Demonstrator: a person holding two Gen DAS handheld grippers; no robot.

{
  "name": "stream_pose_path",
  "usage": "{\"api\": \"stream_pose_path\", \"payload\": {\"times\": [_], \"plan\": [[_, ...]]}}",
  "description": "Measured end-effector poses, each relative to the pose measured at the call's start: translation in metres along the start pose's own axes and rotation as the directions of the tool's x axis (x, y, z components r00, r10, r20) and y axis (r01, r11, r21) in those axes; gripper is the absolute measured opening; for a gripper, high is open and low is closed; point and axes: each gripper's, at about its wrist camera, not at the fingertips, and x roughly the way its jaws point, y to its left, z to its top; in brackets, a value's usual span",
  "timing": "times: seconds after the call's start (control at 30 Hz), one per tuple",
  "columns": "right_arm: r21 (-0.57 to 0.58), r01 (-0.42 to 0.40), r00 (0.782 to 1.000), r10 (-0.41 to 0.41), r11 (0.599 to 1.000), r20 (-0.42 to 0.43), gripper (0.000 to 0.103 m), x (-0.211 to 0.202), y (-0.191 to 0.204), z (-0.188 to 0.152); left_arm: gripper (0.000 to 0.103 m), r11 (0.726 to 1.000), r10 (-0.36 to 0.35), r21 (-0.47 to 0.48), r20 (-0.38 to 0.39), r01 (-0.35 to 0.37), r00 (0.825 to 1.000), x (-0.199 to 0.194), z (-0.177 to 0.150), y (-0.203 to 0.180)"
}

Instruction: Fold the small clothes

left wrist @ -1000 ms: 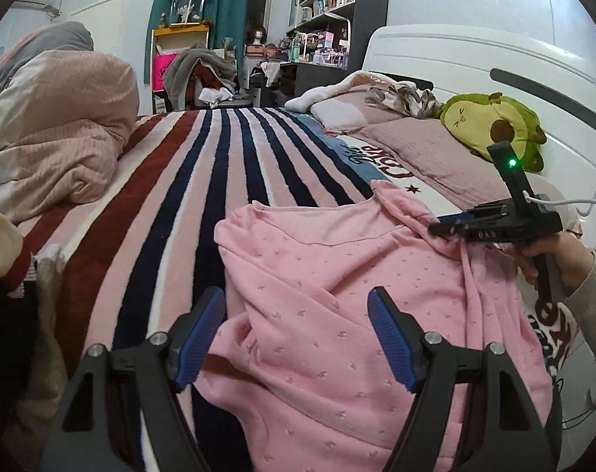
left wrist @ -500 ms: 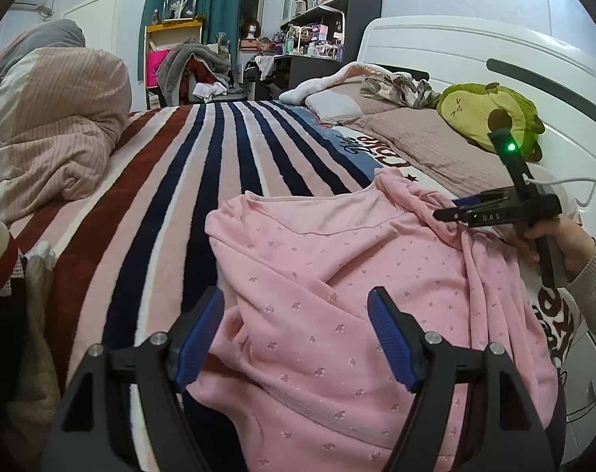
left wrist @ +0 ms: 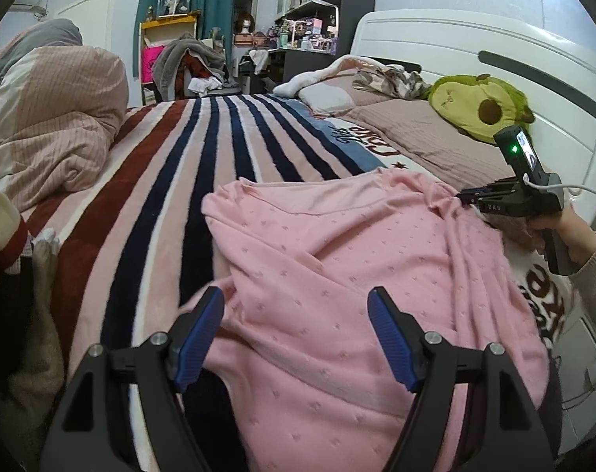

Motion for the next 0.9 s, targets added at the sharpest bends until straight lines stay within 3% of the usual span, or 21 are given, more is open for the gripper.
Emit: {"api": "stream_pose_path", "payload": {"times": [0.13,0.27,0.37,0.6,0.7,0.73,0.77,0.83,0.9], "plan": [[0.005,-0.052,0.997,0.052,0.999,0.060,0.030,-0.038,0.006,-0.011,0.072,0.998,-0.058,0.019,-0.025,0.059,0.998,-0.015,-0.012,-0.014],[-0.001,-0.131,0.987,0.130,0.991,0.092,0.030,-0.070,0.024,-0.025,0.072,0.991,-0.126,0.030,-0.065,0.128,0.990,-0.029,-0.029,-0.028],[-0.015,-0.178,0.979,0.178,0.984,0.099,0.030,-0.087,0.037,-0.035,0.065,0.983,-0.177,0.022,-0.089,0.180,0.980,-0.040,-0.044,-0.036],[-0.006,-0.240,0.964,0.239,0.971,0.117,0.031,-0.113,0.057,-0.056,0.039,0.968,-0.237,0.032,-0.183,0.247,0.954,-0.041,-0.078,-0.062],[0.014,-0.256,0.959,0.252,0.967,0.126,0.031,-0.122,0.062,-0.064,0.037,0.965,-0.244,0.044,-0.202,0.257,0.949,-0.040,-0.088,-0.072],[0.021,-0.263,0.958,0.258,0.965,0.129,0.031,-0.125,0.062,-0.066,0.032,0.962,-0.250,0.054,-0.204,0.266,0.946,-0.040,-0.091,-0.078],[0.026,-0.266,0.956,0.261,0.964,0.131,0.031,-0.128,0.062,-0.068,0.027,0.963,-0.242,0.066,-0.205,0.260,0.948,-0.040,-0.093,-0.081],[0.035,-0.267,0.956,0.260,0.963,0.134,0.031,-0.133,0.062,-0.072,0.006,0.973,-0.182,0.105,-0.201,0.206,0.962,-0.040,-0.094,-0.086],[0.046,-0.266,0.957,0.257,0.963,0.136,0.031,-0.135,0.060,-0.075,0.004,0.973,-0.197,0.081,-0.187,0.215,0.962,-0.044,-0.091,-0.082]]}}
